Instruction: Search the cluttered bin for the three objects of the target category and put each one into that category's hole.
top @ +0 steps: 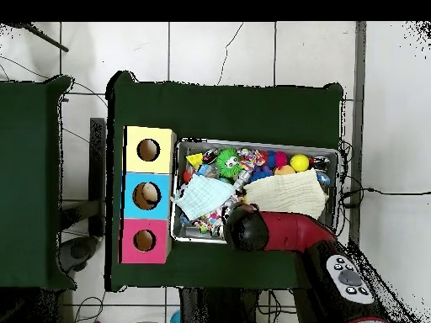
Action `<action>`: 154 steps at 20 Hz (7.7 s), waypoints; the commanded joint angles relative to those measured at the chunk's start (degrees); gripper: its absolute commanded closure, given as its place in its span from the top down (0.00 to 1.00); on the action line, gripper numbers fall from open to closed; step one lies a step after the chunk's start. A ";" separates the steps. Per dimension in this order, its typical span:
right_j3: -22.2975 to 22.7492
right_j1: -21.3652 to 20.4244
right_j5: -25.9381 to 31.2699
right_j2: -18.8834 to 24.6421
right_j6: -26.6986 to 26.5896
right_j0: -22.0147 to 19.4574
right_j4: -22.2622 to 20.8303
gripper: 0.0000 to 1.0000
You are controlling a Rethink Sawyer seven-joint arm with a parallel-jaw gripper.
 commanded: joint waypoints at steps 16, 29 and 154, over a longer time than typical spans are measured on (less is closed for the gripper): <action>5.08 -5.43 0.45 3.47 2.30 -1.33 -2.21 1.00; 4.57 -3.03 -3.29 1.05 4.08 0.44 -3.67 1.00; 11.24 -3.41 -9.16 4.06 1.96 -6.35 -7.31 1.00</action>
